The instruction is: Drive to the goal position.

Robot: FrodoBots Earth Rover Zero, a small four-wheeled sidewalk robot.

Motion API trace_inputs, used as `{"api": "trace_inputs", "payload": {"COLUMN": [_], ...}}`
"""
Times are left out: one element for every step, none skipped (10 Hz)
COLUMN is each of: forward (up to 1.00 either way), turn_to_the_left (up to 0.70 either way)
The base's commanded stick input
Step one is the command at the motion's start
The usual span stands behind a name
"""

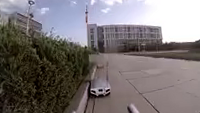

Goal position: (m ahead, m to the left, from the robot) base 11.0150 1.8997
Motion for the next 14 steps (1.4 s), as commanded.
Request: {"api": "trace_inputs", "payload": {"forward": [0.0,0.0,0.0,0.0,-0.54,-0.7,-0.7,-0.7,-0.7,-0.7,-0.7,-0.04,0.0,0.0], "turn_to_the_left": [0.0,0.0,0.0,0.0,0.0,0.0,0.01,0.17,0.27,0.27,0.27,0.01,0.0,0.0]}}
